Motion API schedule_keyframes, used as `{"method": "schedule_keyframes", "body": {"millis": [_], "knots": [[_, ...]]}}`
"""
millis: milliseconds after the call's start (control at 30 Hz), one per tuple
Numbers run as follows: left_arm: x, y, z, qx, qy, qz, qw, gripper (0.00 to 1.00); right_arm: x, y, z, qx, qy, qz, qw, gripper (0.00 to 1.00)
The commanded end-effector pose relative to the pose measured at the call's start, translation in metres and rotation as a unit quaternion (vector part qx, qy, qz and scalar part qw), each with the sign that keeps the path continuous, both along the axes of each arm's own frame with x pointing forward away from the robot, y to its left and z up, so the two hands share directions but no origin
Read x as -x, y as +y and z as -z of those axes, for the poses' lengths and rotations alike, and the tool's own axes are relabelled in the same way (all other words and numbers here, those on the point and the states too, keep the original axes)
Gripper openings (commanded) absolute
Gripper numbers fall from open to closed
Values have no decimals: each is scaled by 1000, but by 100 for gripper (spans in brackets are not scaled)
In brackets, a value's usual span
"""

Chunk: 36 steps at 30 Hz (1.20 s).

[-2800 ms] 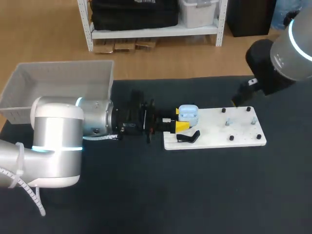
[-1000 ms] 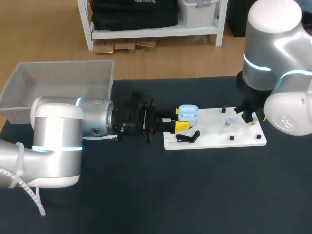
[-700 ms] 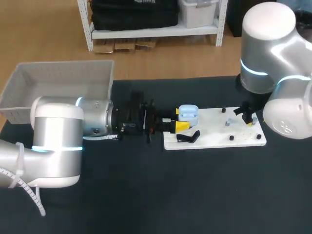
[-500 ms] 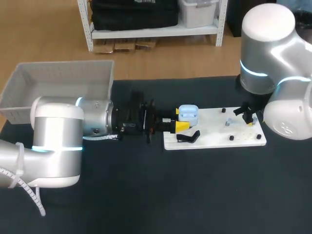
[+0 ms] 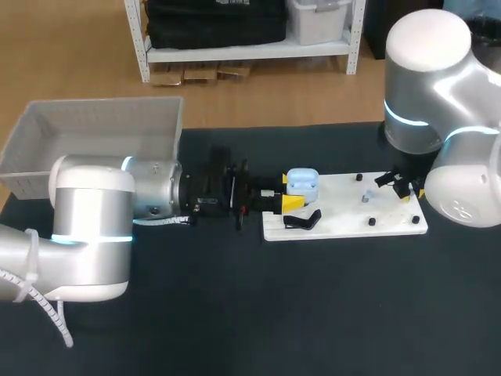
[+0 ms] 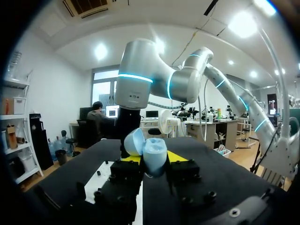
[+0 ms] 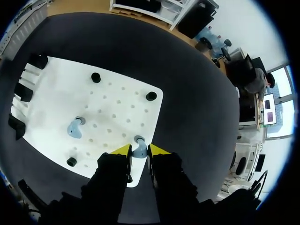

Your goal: Pick up each earbud case from the left stands, insert the matching earbuds, close the lid, and place the case in the box.

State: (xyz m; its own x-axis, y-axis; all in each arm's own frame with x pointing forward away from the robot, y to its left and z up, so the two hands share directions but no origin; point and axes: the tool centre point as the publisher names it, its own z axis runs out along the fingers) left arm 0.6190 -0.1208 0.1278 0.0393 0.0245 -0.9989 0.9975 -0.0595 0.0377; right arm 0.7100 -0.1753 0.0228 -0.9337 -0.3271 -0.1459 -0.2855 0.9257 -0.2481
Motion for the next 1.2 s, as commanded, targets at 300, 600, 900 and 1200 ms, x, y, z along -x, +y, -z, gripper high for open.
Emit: {"method": "schedule_keyframes", "body": {"millis": [300, 600, 900, 1200], "knots": [[2, 0, 1, 1, -1, -3, 1000, 0, 4, -1, -3, 9, -3, 0, 1000, 0], [2, 0, 1, 1, -1, -3, 1000, 0, 14, 3, -37, 29, -15, 0, 999, 0], [2, 0, 1, 1, -1, -3, 1000, 0, 46, 23, -106, 22, -1, 22, 1000, 0], [2, 0, 1, 1, -1, -3, 1000, 0, 89, 66, -166, -12, 20, 8, 1000, 0]]}}
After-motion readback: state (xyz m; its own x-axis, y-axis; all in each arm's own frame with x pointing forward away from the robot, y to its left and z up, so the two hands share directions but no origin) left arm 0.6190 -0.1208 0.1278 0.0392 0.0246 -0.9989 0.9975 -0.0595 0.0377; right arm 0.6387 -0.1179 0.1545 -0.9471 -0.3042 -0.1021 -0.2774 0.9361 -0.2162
